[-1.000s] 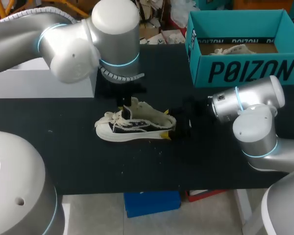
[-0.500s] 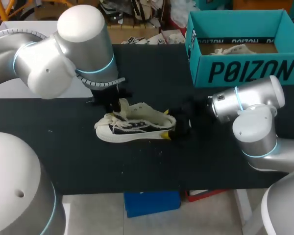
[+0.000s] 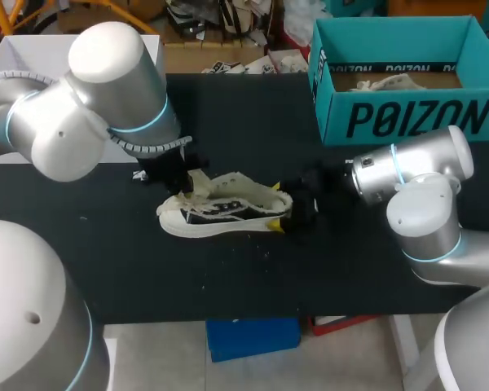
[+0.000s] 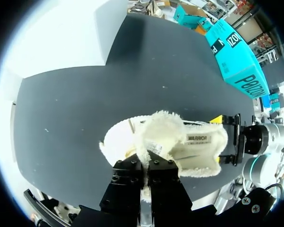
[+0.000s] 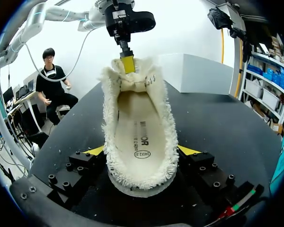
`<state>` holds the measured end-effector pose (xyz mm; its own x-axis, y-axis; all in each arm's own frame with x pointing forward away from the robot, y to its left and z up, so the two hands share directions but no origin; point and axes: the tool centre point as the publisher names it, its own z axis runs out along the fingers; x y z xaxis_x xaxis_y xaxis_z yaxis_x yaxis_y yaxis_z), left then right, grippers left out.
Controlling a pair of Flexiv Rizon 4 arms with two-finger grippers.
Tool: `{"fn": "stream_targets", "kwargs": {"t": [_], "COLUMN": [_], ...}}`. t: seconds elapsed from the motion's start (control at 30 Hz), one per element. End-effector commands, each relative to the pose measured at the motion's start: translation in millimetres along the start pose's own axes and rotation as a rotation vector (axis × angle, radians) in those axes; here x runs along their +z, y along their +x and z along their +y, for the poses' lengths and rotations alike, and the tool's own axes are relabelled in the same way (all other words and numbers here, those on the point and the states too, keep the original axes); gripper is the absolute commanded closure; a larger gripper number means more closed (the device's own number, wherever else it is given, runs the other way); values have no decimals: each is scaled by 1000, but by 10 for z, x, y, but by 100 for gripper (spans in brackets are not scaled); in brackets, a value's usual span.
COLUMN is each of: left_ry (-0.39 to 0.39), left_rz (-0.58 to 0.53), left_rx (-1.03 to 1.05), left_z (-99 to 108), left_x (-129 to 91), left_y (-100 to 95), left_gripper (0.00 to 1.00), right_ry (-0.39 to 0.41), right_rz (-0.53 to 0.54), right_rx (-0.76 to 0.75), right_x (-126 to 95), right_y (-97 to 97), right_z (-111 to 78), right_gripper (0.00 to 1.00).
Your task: Take the shoe out of the shoebox, open the shoe tongue, remove and reinsert the insole, then place the shoe into the shoebox
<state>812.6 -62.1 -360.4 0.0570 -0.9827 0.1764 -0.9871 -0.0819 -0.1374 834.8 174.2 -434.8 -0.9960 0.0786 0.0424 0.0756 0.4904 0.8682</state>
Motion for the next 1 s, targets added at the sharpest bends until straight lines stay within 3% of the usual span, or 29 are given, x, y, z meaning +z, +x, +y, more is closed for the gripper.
{"fn": "stream_targets", "kwargs": {"t": [0.03,0.07,0.1,0.17,0.4,0.67,0.73,0.77,0.8,0.83,1.0], "left_ry": [-3,-3,-8,-8,-56,-181,-211,-240,-275,-326,-446], "left_rz": [-6,-3,5,22,167,295,292,288,289,285,292], "left_rx": [4,13,23,58,303,795,906,1001,1063,1123,1341], "left_z": [-10,-12,-17,-38,-119,-292,-310,-317,-328,-339,-361], "left_x": [50,37,12,-43,-361,-701,-734,-748,-750,-750,-679], "left_y": [-20,-25,-20,-2,157,493,579,650,689,721,913], "left_gripper": [73,60,55,0,0,0,31,28,55,98,100], "right_ry": [2,2,2,2,2,2,2,2,2,2,2], "right_rz": [-2,-2,-2,-2,-2,-2,-2,-2,-2,-2,-2], "right_rx": [1,1,1,1,1,1,1,1,1,1,1], "right_x": [17,17,17,17,17,17,17,17,17,17,17], "right_y": [0,0,0,0,0,0,0,0,0,0,0], "right_z": [-23,-23,-23,-23,-23,-23,-23,-23,-23,-23,-23], "right_gripper": [100,100,100,100,100,100,100,100,100,100,100]}}
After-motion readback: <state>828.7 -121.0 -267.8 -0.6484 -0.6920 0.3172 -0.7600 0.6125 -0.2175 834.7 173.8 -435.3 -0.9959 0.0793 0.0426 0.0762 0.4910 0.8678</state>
